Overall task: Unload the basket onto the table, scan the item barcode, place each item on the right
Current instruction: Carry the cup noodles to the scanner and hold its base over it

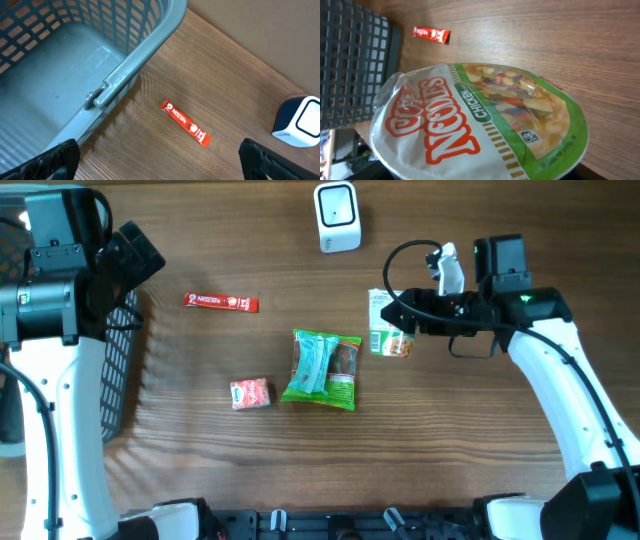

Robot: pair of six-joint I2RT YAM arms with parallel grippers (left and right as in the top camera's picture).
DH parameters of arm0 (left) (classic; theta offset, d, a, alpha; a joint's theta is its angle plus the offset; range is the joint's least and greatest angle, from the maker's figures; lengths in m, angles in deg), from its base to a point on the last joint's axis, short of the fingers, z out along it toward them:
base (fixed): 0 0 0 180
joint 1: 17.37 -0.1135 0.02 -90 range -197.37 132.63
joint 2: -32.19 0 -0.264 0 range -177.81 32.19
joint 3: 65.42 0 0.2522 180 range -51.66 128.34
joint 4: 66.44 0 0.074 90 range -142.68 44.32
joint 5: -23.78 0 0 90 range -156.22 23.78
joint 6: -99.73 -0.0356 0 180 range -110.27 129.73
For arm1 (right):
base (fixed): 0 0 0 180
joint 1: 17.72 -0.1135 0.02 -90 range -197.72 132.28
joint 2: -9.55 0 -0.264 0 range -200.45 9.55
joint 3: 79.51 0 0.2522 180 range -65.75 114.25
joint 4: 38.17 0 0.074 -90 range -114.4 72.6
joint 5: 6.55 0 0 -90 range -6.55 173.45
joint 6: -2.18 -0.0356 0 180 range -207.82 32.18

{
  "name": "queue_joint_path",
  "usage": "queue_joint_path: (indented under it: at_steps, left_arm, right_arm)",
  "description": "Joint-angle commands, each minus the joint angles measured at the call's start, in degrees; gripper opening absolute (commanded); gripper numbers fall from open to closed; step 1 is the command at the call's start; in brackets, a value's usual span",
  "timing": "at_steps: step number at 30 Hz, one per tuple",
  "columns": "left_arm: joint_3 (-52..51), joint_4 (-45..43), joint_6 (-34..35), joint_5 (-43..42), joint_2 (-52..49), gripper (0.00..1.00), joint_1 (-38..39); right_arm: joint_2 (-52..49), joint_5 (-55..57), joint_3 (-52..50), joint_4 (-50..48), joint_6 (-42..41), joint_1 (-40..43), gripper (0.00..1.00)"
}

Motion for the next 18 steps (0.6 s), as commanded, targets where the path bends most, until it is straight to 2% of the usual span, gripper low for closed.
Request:
queue_joint_path:
  at_steps: [1,4,7,10,14,18]
  left_arm:
    - [0.7,0.0,-0.5,0.5,0.2,1.00,-0.2]
    - [0.7,0.0,-0.5,0.5,0.2,1.00,-0.2]
    - [0.7,0.0,-0.5,0.5,0.2,1.00,-0.2]
    - [0.7,0.0,-0.5,0.5,0.2,1.00,-0.2]
    - [0.7,0.0,-0.5,0.5,0.2,1.00,-0.2]
    - [0.7,0.0,-0.5,0.5,0.2,1.00,-0.2]
  right_arm:
    - [0.9,2.6,3.3,0.6,1.2,-0.2,0.76]
    - [0.9,9.1,11.7,6.6,1.2,-0.2,0.76]
    - [0.6,18.4,27.0,16.6,0.6,-0.2,0.76]
    - [-1.6,25.0,37.4,19.3,-0.3,-1.4,0.76]
    - [-8.9,33.9,43.3,15.3,-0.2,-7.2,0.75]
    - [-19.9,52.0,43.3,2.9,5.2,-16.6,0.73]
